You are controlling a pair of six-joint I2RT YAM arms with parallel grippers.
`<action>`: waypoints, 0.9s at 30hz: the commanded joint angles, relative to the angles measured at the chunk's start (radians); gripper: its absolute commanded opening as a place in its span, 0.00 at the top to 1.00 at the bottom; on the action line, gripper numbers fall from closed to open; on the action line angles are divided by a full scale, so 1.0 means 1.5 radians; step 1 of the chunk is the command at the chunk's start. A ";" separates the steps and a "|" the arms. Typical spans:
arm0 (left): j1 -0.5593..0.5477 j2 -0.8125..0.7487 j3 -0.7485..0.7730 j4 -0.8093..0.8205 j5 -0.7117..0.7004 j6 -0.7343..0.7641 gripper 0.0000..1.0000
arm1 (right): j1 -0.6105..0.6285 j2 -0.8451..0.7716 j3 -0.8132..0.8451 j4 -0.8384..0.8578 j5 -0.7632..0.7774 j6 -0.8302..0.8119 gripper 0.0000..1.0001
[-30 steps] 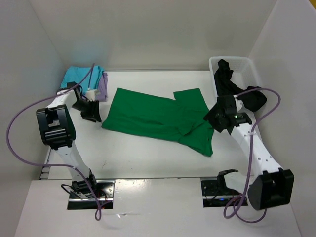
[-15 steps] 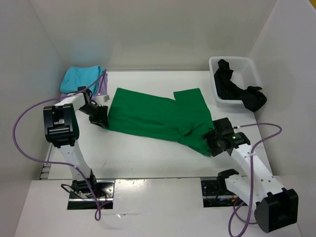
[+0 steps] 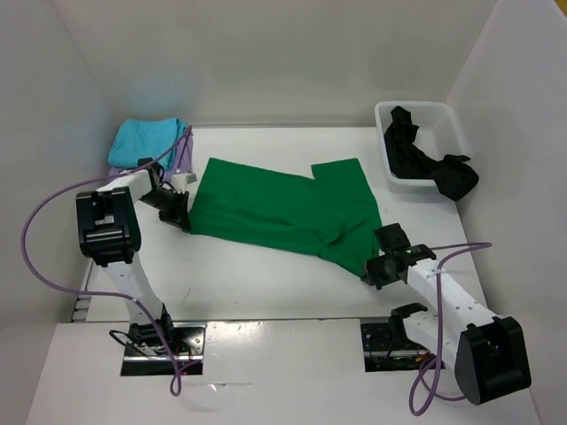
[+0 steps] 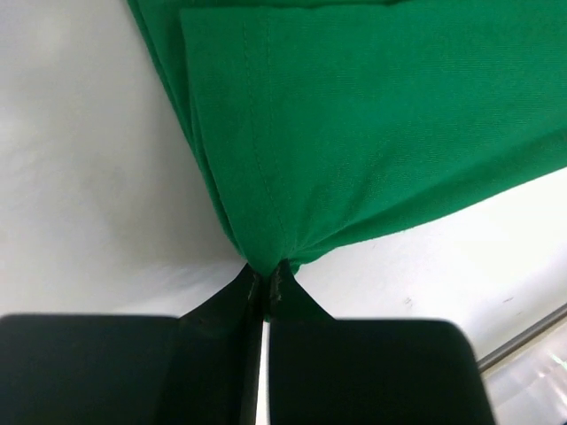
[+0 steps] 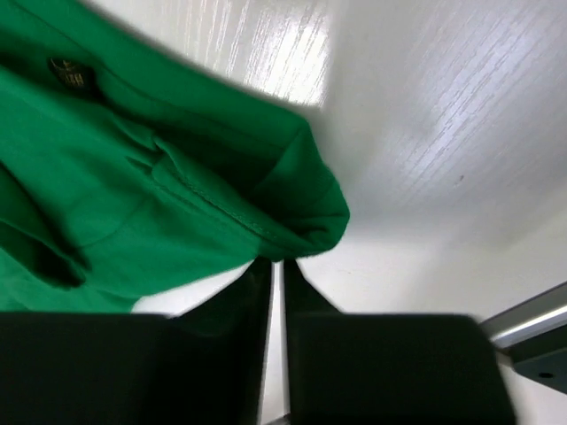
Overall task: Fold and stack the t-shirts
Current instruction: Fold the flattened tshirt in 1/3 of the way
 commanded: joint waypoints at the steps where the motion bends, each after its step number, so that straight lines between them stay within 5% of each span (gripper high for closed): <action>1: 0.026 -0.056 -0.032 -0.002 -0.048 0.068 1.00 | 0.004 -0.004 0.003 0.015 0.005 0.024 0.94; 7: 0.041 -0.137 -0.106 -0.041 -0.110 0.127 1.00 | 0.004 -0.019 0.076 -0.036 0.091 -0.026 1.00; 15: 0.055 -0.202 -0.183 -0.070 -0.220 0.151 1.00 | -0.007 0.107 0.084 0.012 0.077 -0.077 0.99; 17: 0.055 -0.218 -0.196 -0.086 -0.226 0.157 0.97 | -0.007 0.119 0.084 0.012 0.077 -0.084 0.74; 18: 0.055 -0.218 -0.202 -0.094 -0.220 0.157 0.92 | -0.007 0.127 0.084 0.012 0.077 -0.095 0.47; 19: 0.055 -0.218 -0.202 -0.103 -0.210 0.163 0.80 | -0.007 0.127 0.084 0.012 0.077 -0.102 0.41; 23: 0.062 -0.238 -0.208 -0.125 -0.208 0.163 0.58 | -0.007 0.115 0.090 0.012 0.071 -0.103 0.36; 27: 0.093 -0.270 -0.201 -0.140 -0.255 0.163 0.51 | -0.007 0.046 0.083 0.006 0.085 -0.088 0.33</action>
